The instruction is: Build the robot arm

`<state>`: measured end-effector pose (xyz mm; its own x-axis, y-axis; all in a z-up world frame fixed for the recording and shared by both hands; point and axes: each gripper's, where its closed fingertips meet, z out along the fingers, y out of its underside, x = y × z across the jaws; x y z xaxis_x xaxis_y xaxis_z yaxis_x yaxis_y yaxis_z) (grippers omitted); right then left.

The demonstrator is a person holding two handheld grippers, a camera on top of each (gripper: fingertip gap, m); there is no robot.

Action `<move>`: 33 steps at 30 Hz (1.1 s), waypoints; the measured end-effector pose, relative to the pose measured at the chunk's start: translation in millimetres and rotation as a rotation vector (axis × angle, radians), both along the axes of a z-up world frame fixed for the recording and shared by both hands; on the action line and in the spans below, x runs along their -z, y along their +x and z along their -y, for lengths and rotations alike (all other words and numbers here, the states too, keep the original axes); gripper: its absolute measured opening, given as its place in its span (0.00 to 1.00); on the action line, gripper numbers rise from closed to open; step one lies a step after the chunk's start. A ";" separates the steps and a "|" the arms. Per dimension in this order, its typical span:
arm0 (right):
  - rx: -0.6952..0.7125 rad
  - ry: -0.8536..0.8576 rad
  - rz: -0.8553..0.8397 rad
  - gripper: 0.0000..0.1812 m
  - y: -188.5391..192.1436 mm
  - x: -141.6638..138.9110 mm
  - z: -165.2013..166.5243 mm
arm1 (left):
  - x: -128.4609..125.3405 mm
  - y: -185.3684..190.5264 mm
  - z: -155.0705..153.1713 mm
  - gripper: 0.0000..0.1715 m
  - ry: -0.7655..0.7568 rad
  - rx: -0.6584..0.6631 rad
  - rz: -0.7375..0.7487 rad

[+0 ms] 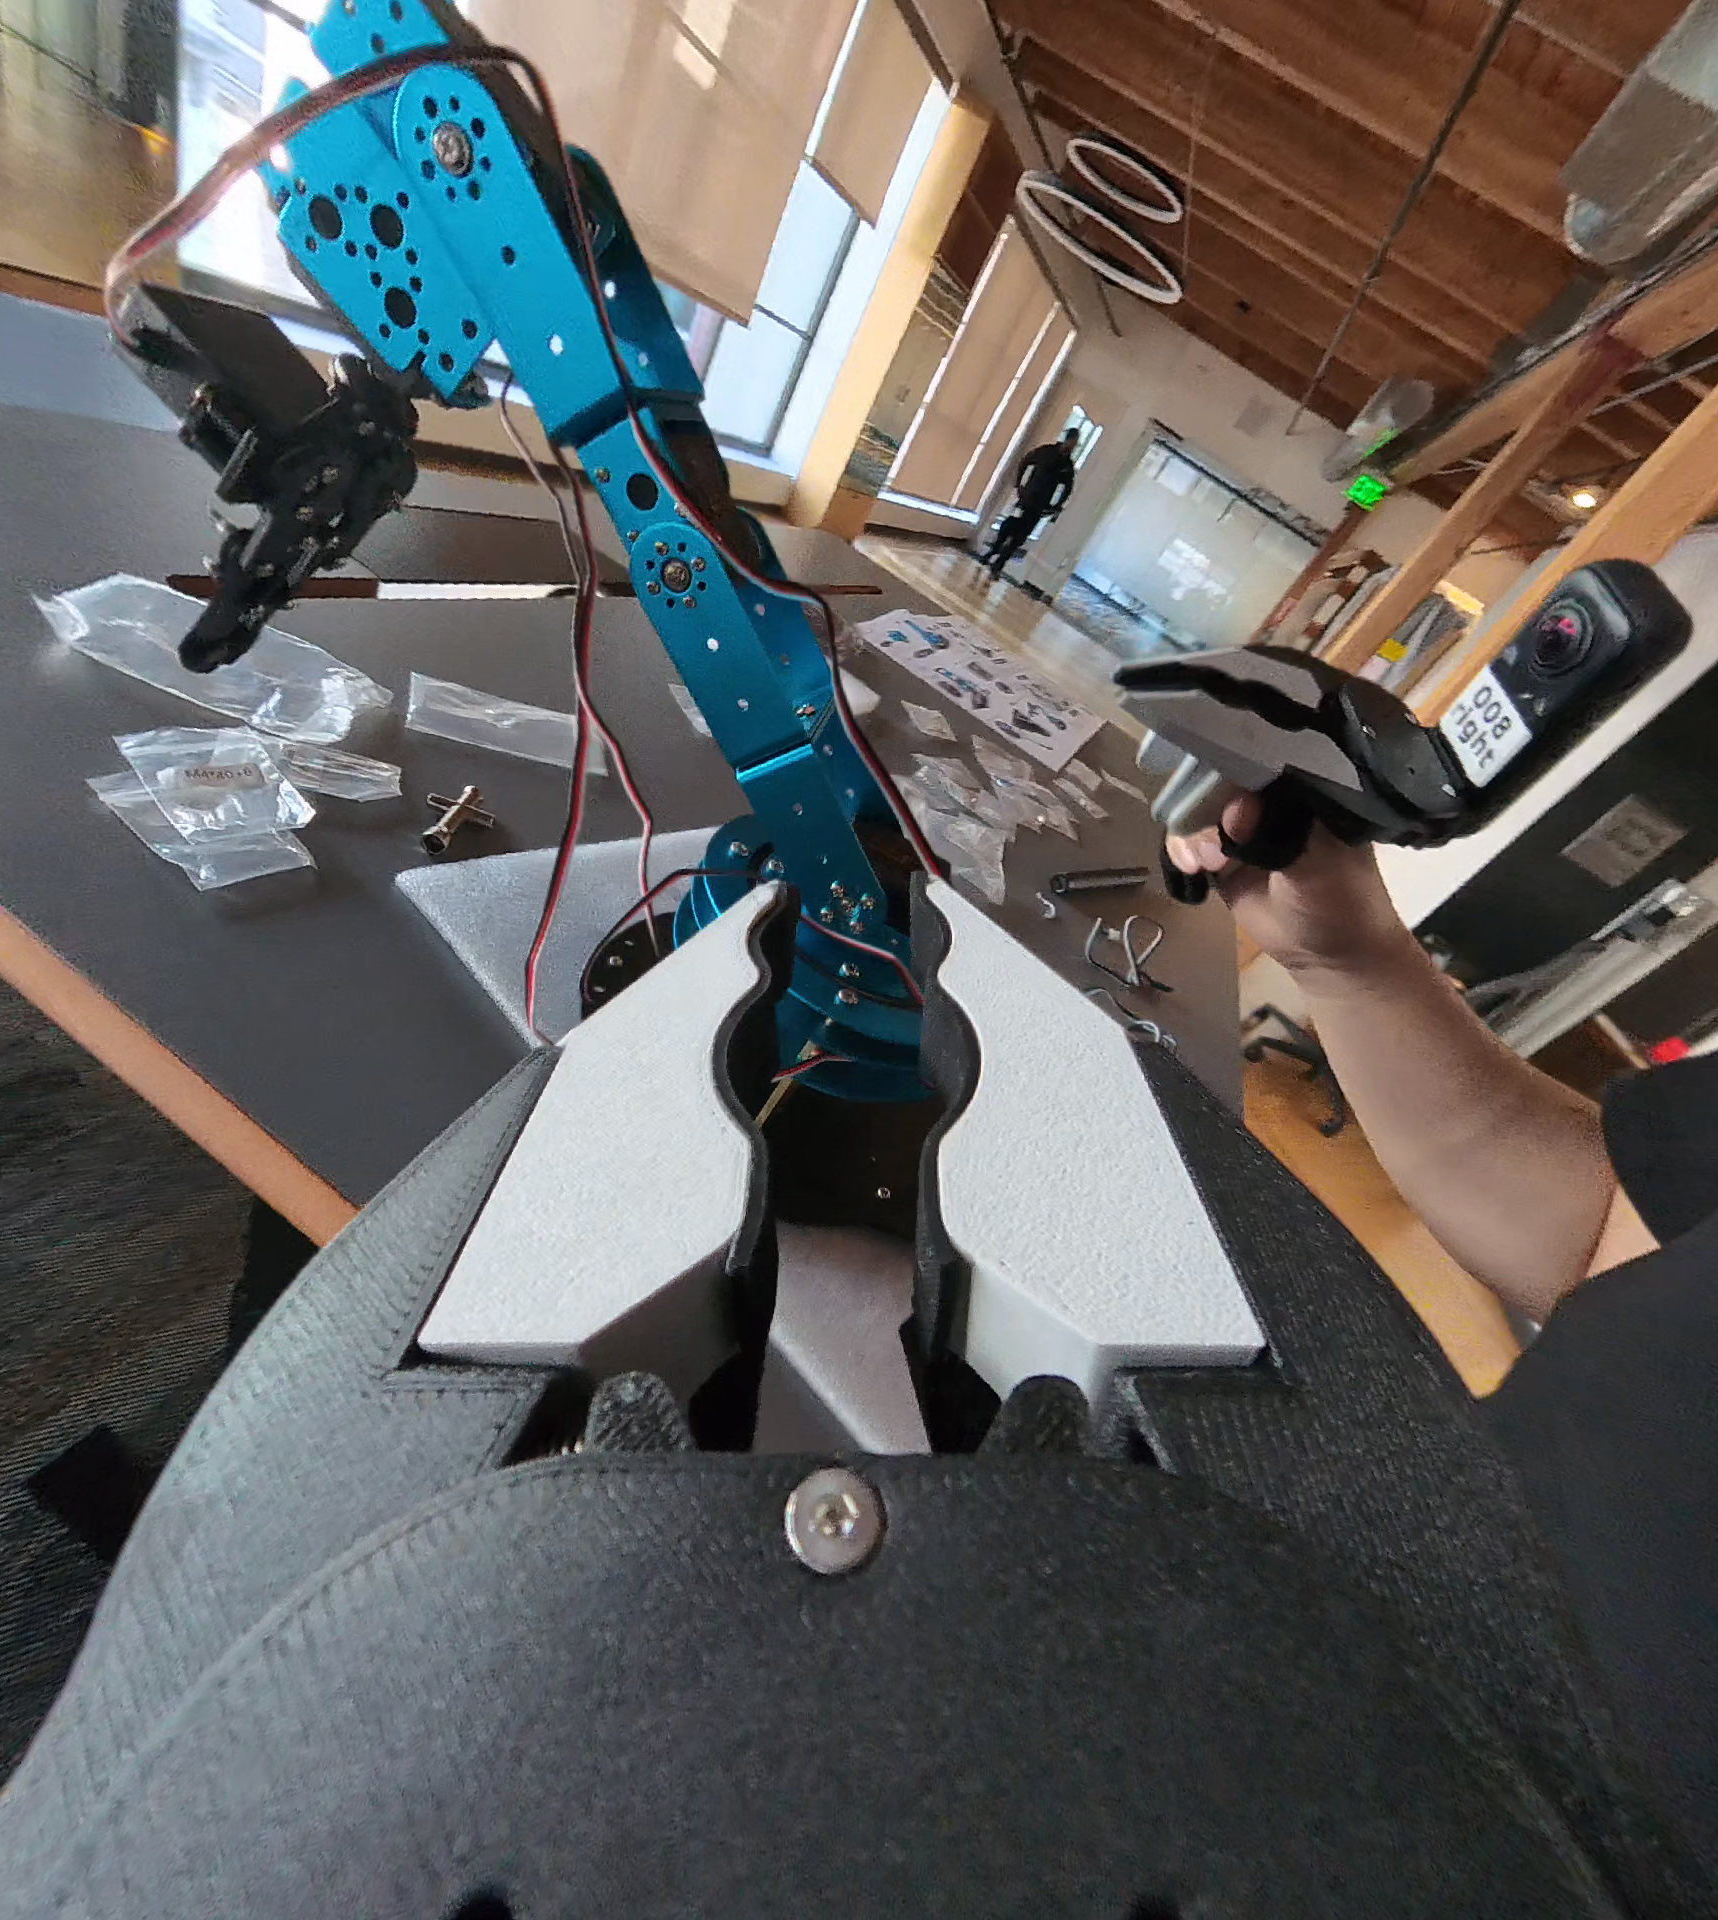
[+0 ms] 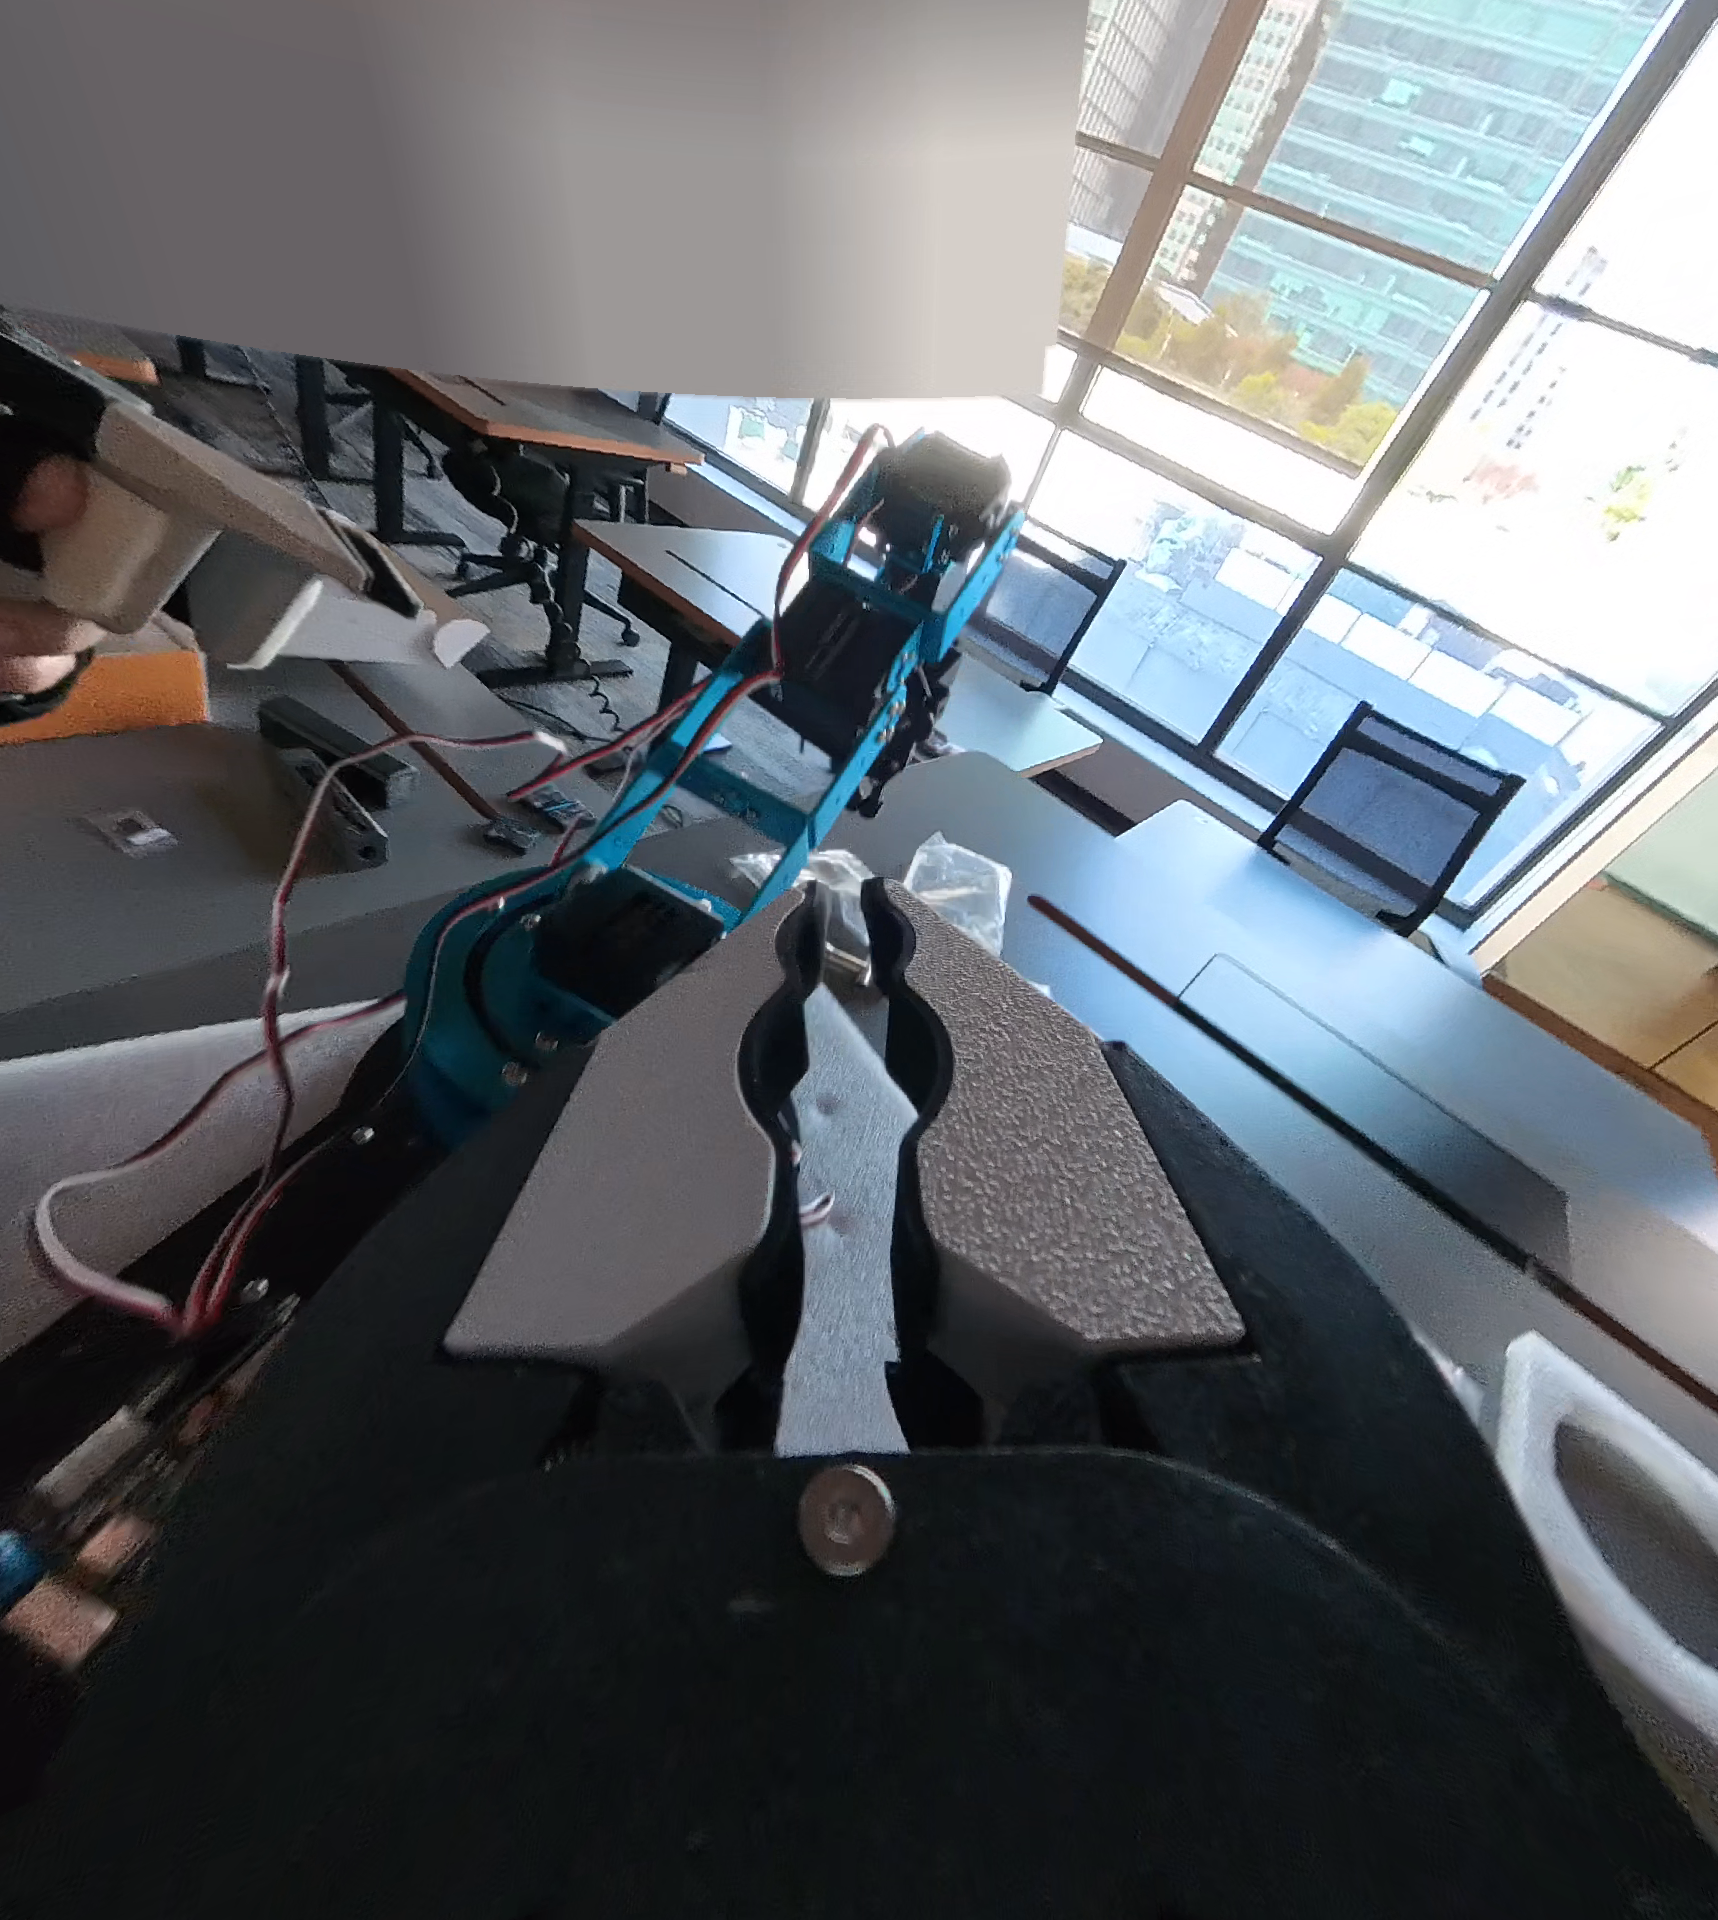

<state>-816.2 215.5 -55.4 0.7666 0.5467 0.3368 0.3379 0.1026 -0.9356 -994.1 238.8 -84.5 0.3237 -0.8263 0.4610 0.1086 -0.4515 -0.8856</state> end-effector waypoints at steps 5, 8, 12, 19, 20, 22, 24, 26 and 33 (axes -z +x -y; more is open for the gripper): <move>-0.055 -0.071 -0.070 0.04 34.8 14.9 24.7 | -6.4 9.1 15.4 0.12 0.016 -0.115 -0.038; -0.100 -0.125 -0.088 0.04 55.1 23.4 35.8 | 0.0 13.6 32.6 0.13 0.017 -0.217 -0.074; -0.161 -0.230 -0.107 0.06 78.1 40.2 53.7 | 17.2 19.0 63.0 0.13 0.015 -0.328 -0.116; -0.136 -0.242 -0.172 0.14 110.8 60.6 65.8 | 41.7 25.5 93.1 0.14 -0.038 -0.416 -0.135; -0.129 -0.247 -0.169 0.14 112.5 62.2 66.1 | 41.7 26.7 96.0 0.14 -0.038 -0.419 -0.135; -0.119 -0.241 -0.158 0.14 113.6 61.0 68.3 | 39.5 28.2 101.4 0.14 -0.029 -0.423 -0.141; -0.105 -0.229 -0.136 0.13 114.0 57.3 72.3 | 35.7 28.6 107.8 0.14 -0.018 -0.420 -0.149; -0.079 -0.214 -0.107 0.13 115.3 53.9 77.8 | 31.7 27.4 116.5 0.14 -0.008 -0.411 -0.155; 0.024 -0.302 0.029 0.12 127.5 74.9 113.9 | 25.7 7.8 153.9 0.14 -0.006 -0.336 -0.208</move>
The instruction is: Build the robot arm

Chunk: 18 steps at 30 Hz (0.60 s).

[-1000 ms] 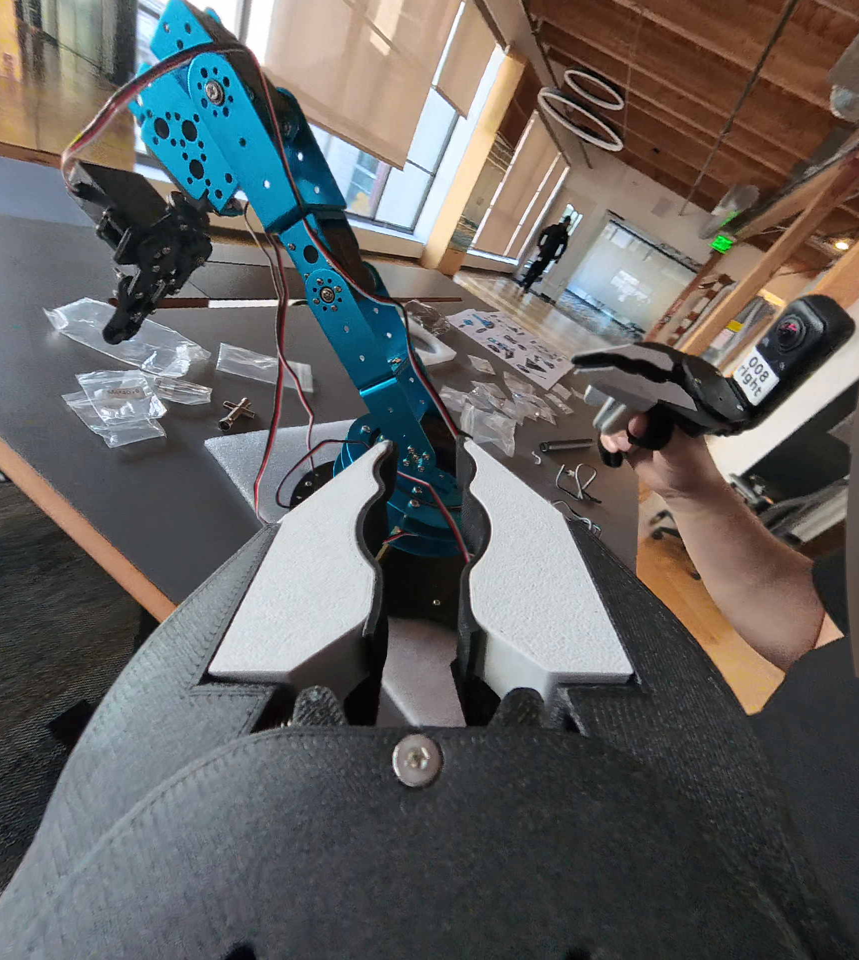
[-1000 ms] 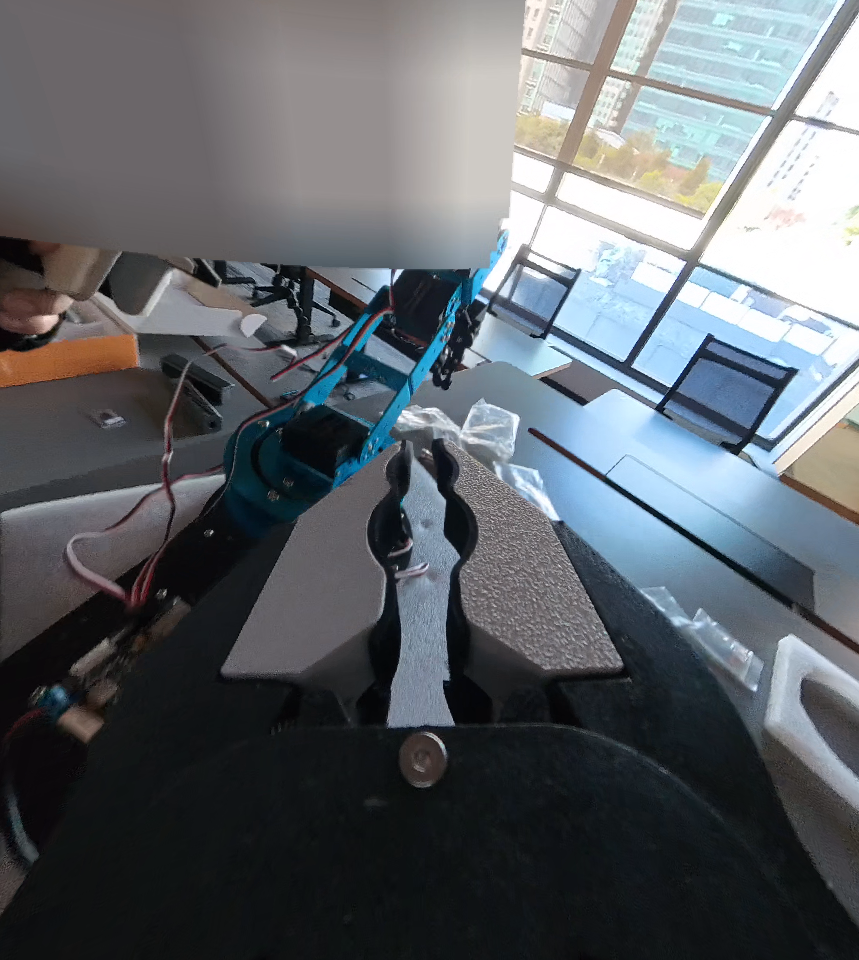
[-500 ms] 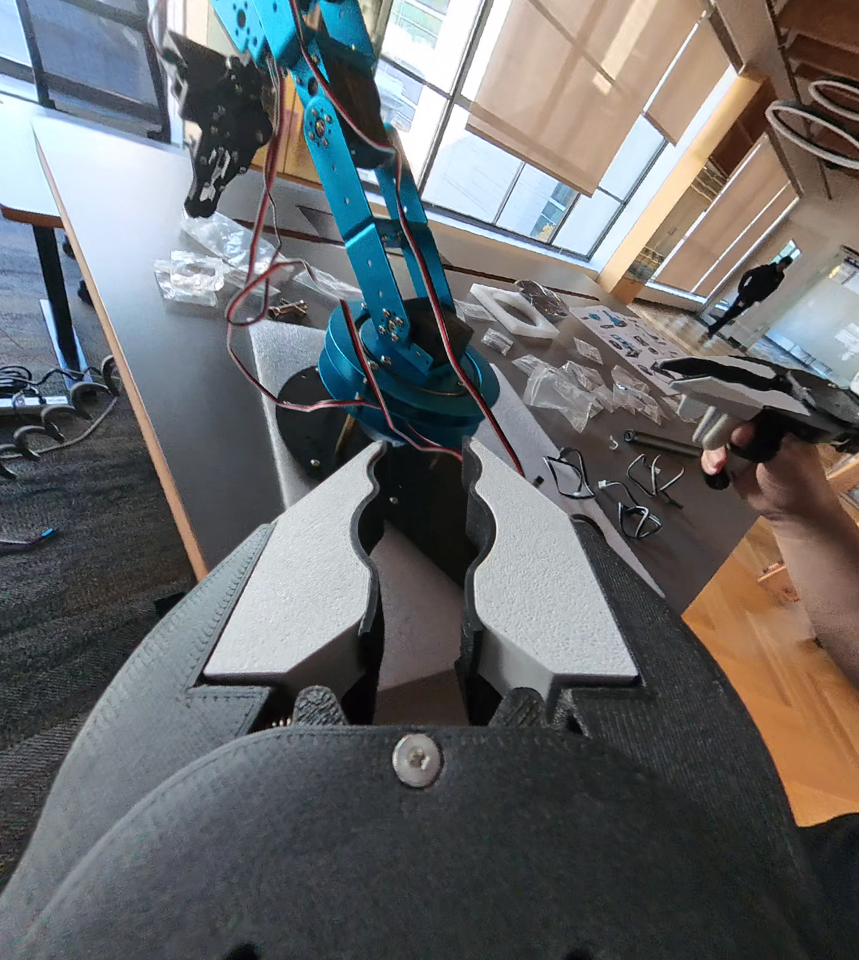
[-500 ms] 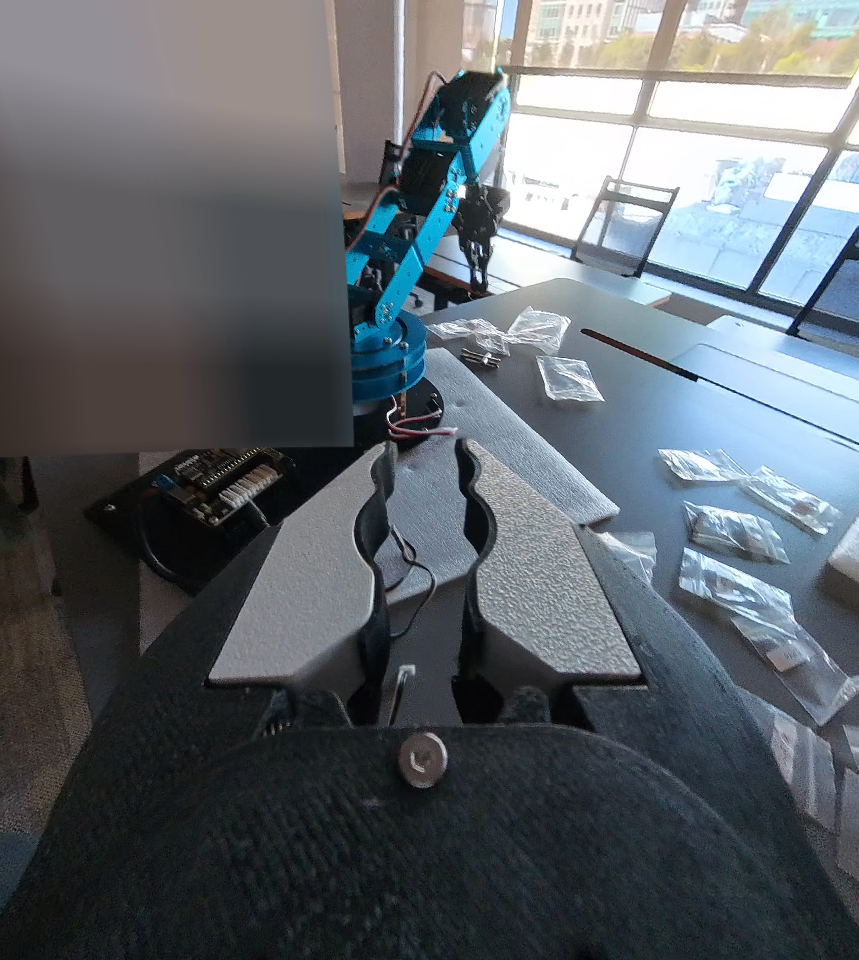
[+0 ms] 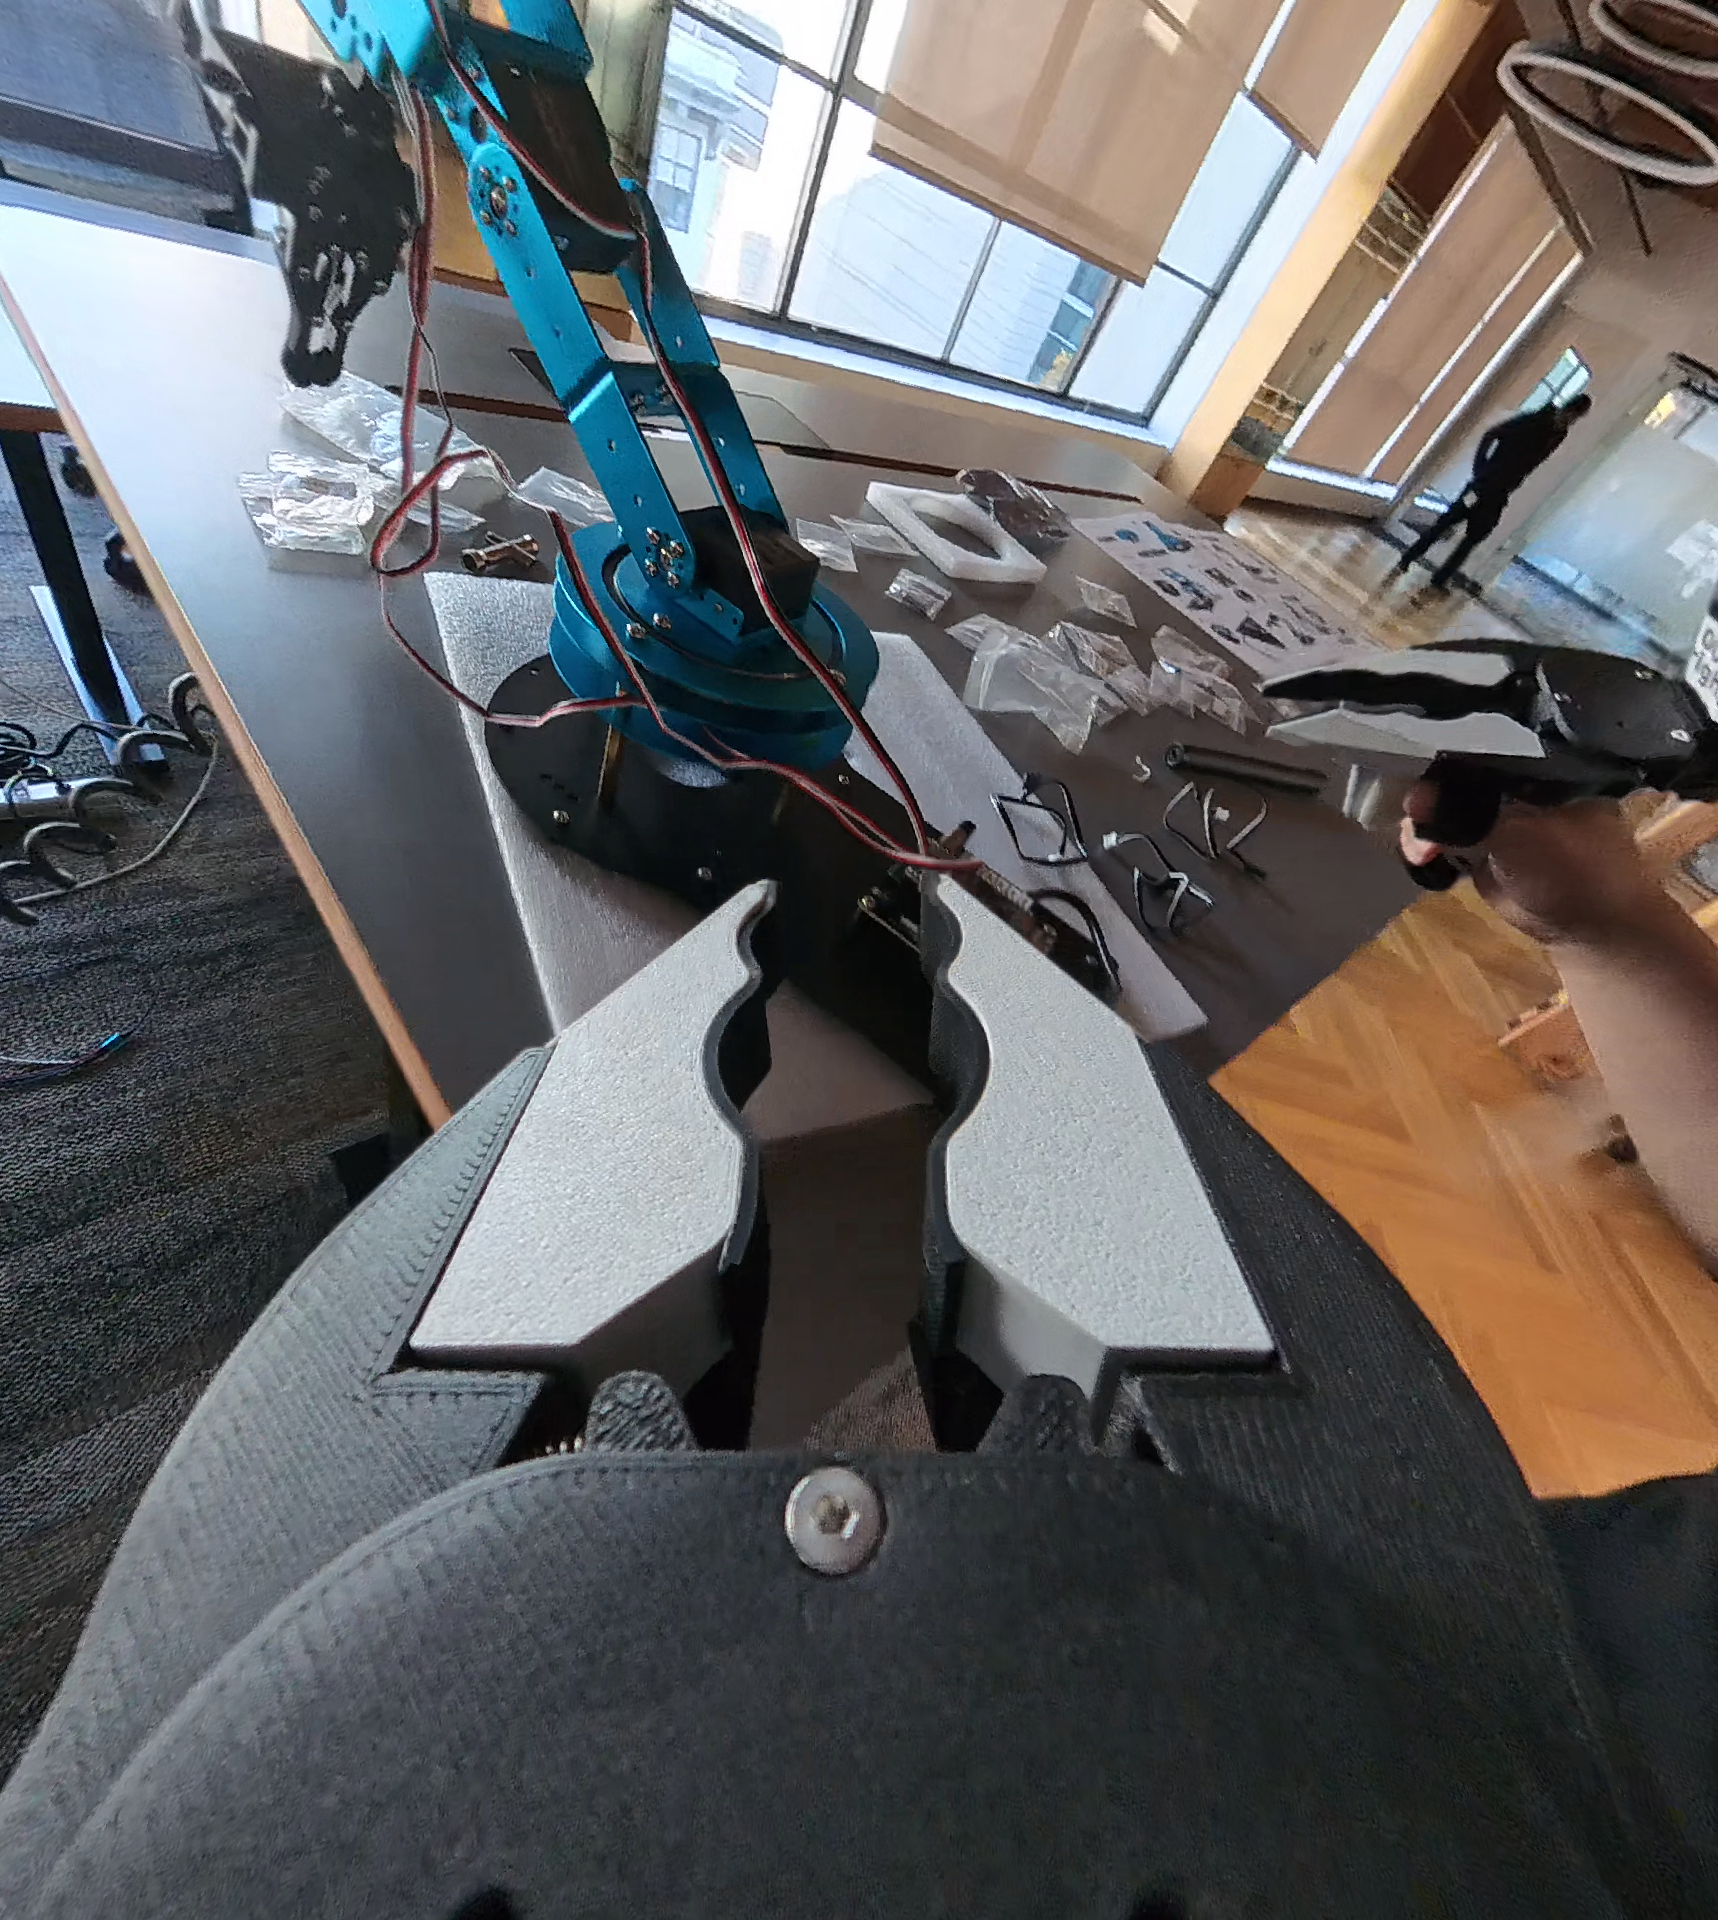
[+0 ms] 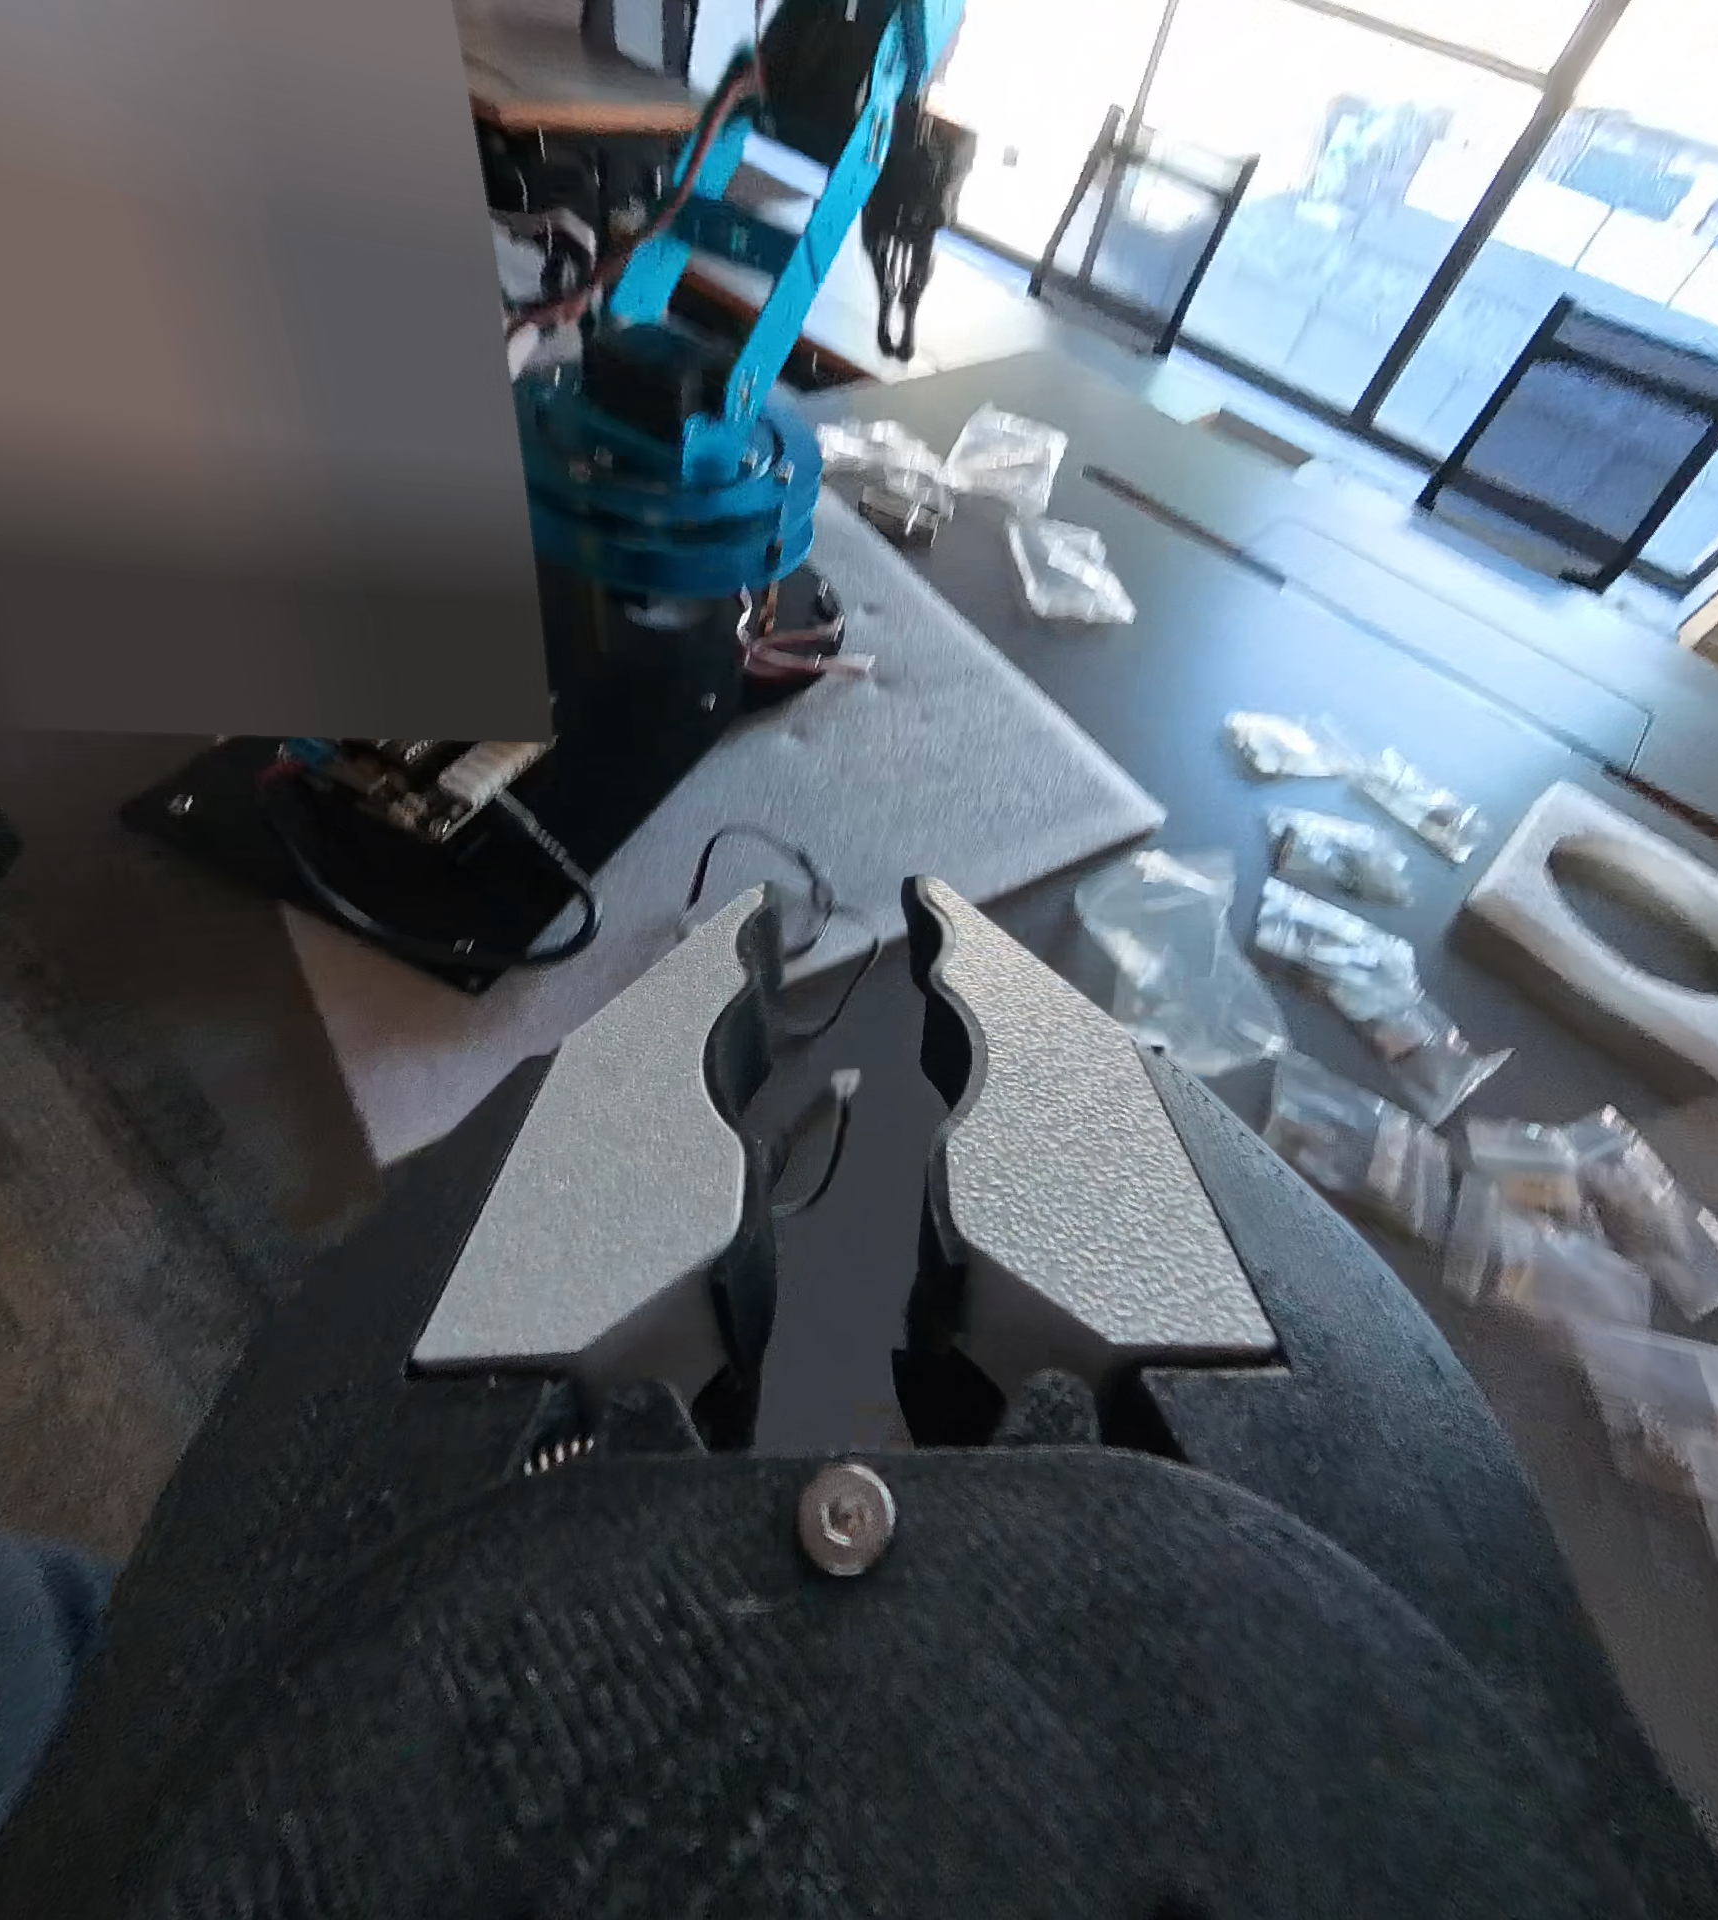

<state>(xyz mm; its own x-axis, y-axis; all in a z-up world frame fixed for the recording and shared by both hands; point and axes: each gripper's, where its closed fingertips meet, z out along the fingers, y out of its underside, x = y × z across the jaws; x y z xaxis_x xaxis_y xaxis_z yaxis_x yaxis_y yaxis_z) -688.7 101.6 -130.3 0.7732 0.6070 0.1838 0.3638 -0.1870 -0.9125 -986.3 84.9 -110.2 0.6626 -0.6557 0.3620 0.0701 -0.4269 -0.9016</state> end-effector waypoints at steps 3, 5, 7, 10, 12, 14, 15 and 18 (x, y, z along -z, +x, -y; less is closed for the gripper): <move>0.005 -0.113 0.052 0.11 4.4 24.9 20.4 | -5.0 -3.6 21.7 0.13 0.007 0.044 -0.010; 0.054 -0.166 0.093 0.11 14.8 40.1 25.0 | -7.7 -4.6 36.3 0.13 0.010 0.056 -0.031; 0.096 -0.211 0.083 0.09 21.2 49.9 23.5 | -9.0 -4.5 49.4 0.13 0.003 0.067 -0.056; 0.134 -0.267 0.041 0.09 24.2 59.6 10.6 | -9.4 -3.8 61.9 0.13 -0.012 0.081 -0.097; 0.124 -0.315 0.025 0.09 20.7 66.1 1.6 | -12.1 -2.3 63.5 0.12 -0.010 0.072 -0.111; 0.102 -0.381 0.028 0.10 15.3 75.2 -2.7 | -16.7 2.8 63.3 0.12 -0.007 0.066 -0.100; 0.100 -0.406 0.045 0.11 14.9 80.6 -3.6 | -19.2 6.3 63.0 0.12 -0.004 0.068 -0.092; 0.089 -0.412 0.069 0.12 10.5 84.0 -3.8 | -25.3 15.2 62.5 0.12 0.006 0.078 -0.082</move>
